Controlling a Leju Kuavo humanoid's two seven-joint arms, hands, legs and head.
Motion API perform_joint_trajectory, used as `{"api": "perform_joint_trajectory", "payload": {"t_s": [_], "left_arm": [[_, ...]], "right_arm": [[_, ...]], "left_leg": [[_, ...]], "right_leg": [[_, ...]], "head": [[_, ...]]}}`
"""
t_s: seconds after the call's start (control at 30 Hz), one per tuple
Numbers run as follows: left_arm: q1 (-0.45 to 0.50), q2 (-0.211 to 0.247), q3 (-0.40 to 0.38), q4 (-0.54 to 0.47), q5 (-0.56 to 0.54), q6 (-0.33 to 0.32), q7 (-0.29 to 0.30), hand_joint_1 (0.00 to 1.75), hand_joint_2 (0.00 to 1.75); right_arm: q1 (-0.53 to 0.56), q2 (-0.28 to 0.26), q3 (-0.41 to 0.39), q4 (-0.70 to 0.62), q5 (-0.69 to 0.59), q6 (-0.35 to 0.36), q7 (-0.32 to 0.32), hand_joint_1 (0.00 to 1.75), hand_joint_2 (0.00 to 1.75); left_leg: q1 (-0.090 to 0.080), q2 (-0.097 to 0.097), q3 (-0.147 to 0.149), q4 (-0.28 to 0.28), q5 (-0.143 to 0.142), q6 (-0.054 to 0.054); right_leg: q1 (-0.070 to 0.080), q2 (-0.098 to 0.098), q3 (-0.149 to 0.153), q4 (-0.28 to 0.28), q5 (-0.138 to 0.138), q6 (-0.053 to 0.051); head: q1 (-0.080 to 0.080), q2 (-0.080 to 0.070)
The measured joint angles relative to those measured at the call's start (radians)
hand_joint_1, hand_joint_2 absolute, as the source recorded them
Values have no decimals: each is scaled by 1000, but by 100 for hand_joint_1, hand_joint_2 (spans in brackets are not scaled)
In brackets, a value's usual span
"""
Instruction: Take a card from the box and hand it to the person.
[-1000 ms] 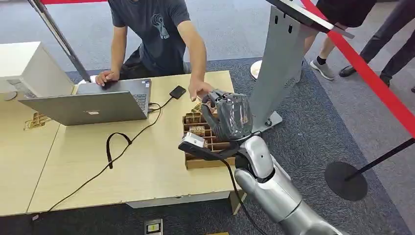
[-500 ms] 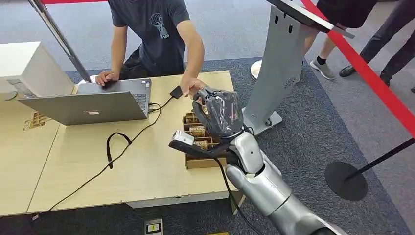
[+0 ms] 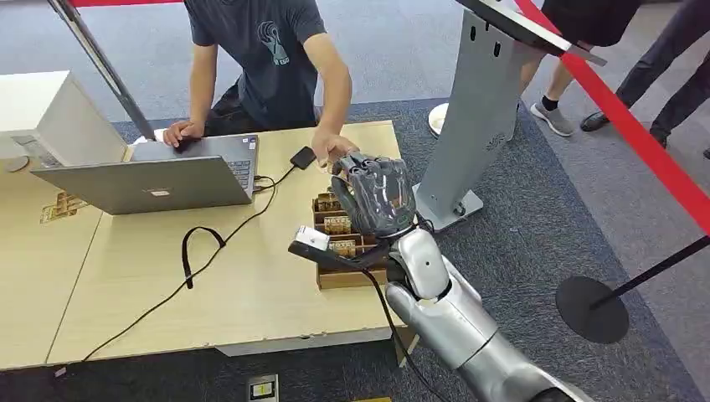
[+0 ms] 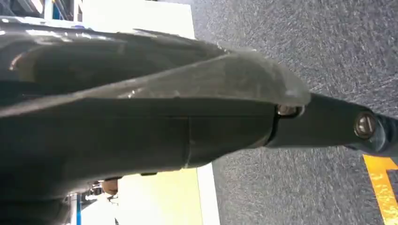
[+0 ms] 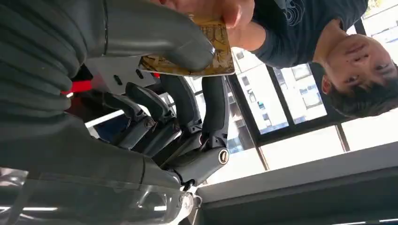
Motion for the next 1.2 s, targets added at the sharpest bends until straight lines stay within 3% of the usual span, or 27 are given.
{"api": "perform_joint_trajectory", "payload": {"t_s": [0.03, 0.07, 0.1, 0.13, 0.17, 0.87, 1.2], "left_arm": [[0, 0, 0, 0, 0, 0, 0, 0, 0], [0, 0, 0, 0, 0, 0, 0, 0, 0], [0, 0, 0, 0, 0, 0, 0, 0, 0], [0, 0, -1, 0, 0, 0, 0, 0, 0], [0, 0, -1, 0, 0, 0, 0, 0, 0], [0, 0, -1, 0, 22, 2, 3, 0, 0], [0, 0, -1, 0, 35, 7, 9, 0, 0]], "right_arm": [[0, 0, 0, 0, 0, 0, 1, 175, 175], [0, -1, 0, 0, 0, 0, 2, 138, 175], [0, -2, 0, 0, 0, 1, 3, 65, 175], [1, -3, 0, -1, -1, 3, 3, 45, 175], [1, -3, 0, -2, -4, 3, 3, 3, 175], [3, -6, 0, -6, -76, 30, -12, 0, 175], [13, -6, -1, -20, -169, 87, -12, 0, 175]], "left_leg": [[0, 0, 0, 0, 0, 0], [0, 0, 0, 0, 0, 0], [0, 0, 0, 0, 0, 0], [0, 0, 0, 0, 0, 0], [0, 0, 0, 0, 0, 0], [0, 0, 0, 0, 0, 0], [0, 0, 0, 0, 0, 0]], "right_leg": [[0, 0, 0, 0, 0, 0], [0, 0, 0, 0, 0, 0], [0, 0, 0, 0, 0, 0], [0, 0, 0, 0, 0, 0], [0, 0, 0, 0, 0, 0], [0, 0, 0, 0, 0, 0], [0, 0, 0, 0, 0, 0]], "head": [[0, 0], [0, 0], [0, 0], [0, 0], [0, 0], [0, 0], [0, 0]]}}
